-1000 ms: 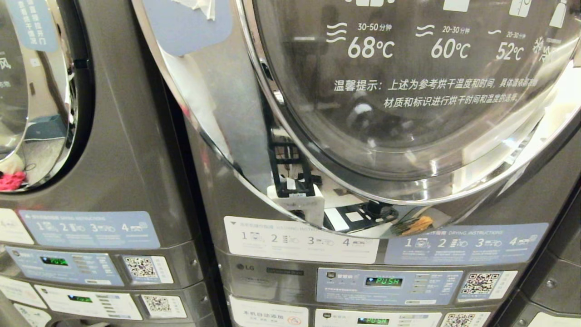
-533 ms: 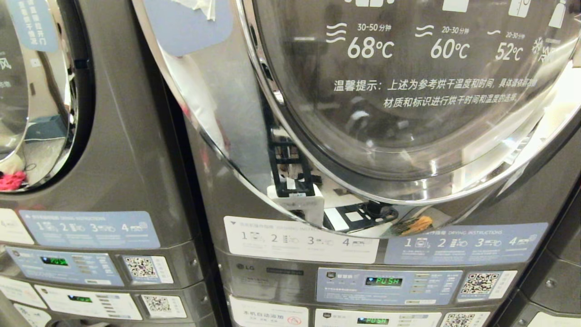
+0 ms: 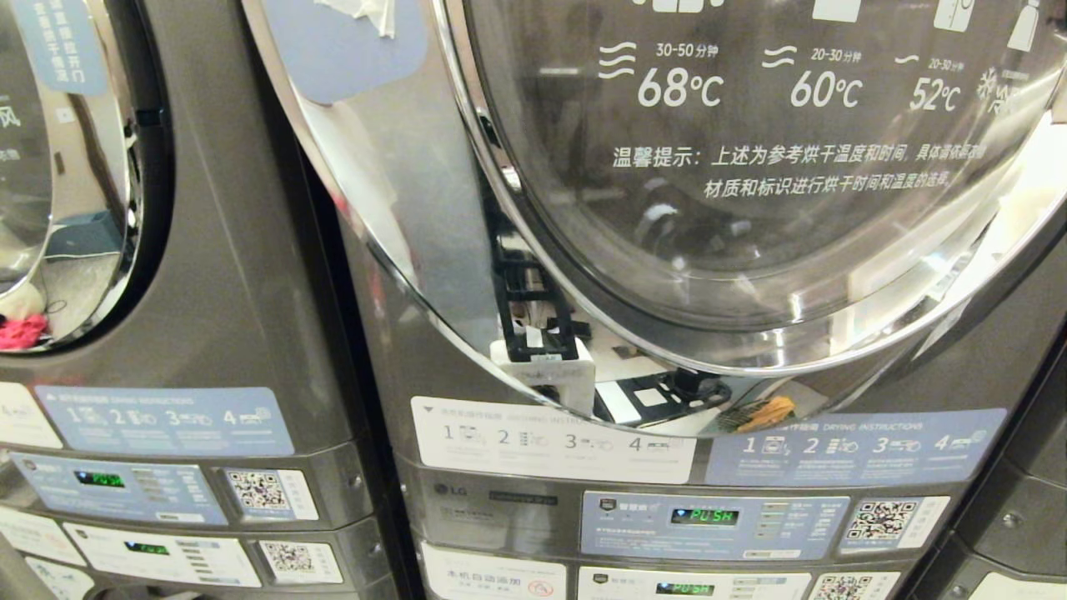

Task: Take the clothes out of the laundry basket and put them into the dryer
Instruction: Open the dryer

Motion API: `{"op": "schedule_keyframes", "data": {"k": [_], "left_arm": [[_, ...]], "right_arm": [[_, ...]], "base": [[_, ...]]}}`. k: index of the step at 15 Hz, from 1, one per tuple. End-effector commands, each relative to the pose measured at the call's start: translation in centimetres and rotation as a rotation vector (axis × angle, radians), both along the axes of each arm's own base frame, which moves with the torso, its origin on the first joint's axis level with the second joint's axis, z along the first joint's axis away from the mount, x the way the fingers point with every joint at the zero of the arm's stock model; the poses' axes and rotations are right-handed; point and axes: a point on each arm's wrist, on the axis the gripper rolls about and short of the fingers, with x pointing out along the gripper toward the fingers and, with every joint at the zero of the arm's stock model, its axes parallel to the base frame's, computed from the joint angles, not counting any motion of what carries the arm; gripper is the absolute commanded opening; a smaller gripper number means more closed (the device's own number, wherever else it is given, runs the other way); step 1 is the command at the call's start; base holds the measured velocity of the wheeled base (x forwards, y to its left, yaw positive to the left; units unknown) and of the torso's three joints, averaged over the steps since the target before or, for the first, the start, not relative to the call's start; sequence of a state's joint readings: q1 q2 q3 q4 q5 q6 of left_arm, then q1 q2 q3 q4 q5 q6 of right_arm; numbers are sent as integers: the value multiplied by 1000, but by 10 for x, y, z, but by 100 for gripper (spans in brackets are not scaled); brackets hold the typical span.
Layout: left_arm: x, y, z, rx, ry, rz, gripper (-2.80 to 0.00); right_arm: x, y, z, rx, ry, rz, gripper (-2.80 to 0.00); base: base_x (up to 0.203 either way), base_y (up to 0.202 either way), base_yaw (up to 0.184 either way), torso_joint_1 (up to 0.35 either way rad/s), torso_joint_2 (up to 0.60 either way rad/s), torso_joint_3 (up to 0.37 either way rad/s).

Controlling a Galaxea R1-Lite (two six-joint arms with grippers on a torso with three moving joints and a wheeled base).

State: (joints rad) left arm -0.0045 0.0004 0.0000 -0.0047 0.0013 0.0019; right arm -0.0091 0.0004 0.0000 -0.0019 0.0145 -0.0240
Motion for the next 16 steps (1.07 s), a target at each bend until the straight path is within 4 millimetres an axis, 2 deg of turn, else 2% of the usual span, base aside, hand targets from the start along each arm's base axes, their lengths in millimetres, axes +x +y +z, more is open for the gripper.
{"op": "schedule_keyframes", "data": {"k": [1, 16], "left_arm": [[0, 0, 0, 0, 0, 0, -280], [0, 0, 0, 7, 1, 0, -280]], "right_arm": [[0, 0, 0, -2, -3, 1, -280], [0, 0, 0, 13, -3, -1, -280]], "base": [[0, 0, 0, 0, 0, 0], [0, 0, 0, 0, 0, 0]]}}
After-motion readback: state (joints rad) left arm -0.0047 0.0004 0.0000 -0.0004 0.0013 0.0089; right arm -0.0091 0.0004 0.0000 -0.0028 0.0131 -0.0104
